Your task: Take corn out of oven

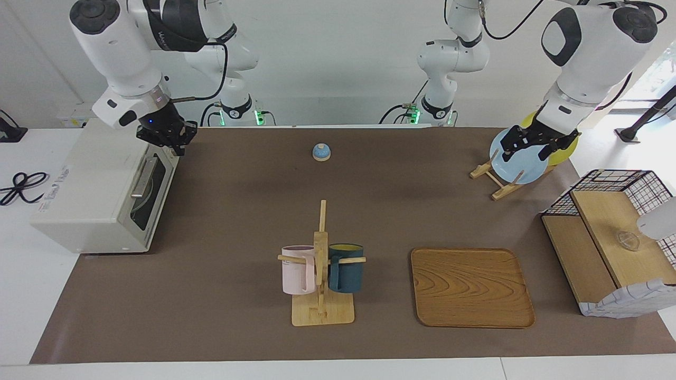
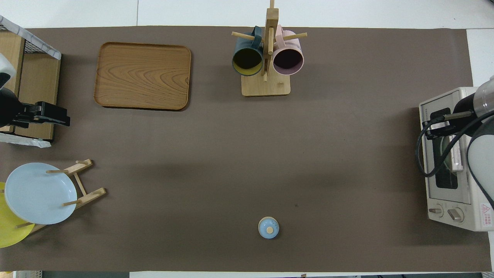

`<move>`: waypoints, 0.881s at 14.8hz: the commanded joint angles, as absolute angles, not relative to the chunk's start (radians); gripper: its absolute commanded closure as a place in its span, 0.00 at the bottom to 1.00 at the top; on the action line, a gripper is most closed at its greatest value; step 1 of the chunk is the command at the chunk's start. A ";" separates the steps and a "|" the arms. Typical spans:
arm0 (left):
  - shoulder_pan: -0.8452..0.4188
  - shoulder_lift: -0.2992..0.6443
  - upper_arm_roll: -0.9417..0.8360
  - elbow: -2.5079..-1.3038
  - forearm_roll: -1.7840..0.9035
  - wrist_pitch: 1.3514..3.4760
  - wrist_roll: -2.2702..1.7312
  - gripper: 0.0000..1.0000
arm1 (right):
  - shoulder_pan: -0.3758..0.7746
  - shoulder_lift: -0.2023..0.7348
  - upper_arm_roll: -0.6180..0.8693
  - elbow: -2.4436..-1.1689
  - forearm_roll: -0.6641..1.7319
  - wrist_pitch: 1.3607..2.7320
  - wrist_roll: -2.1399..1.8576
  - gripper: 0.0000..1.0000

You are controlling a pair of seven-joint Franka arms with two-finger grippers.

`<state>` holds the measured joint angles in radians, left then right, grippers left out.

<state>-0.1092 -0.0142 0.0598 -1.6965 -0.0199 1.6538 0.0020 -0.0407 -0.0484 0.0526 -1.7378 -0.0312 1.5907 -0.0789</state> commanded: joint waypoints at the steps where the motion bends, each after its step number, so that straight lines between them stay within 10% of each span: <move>1: -0.101 -0.023 0.051 -1.698 0.002 1.663 0.005 0.00 | -0.068 -0.086 0.058 -1.796 -0.026 1.634 -0.068 1.00; 13: -0.103 -0.023 0.051 -1.698 0.002 1.663 0.005 0.00 | -0.051 0.008 0.060 -1.844 -0.161 1.716 0.144 1.00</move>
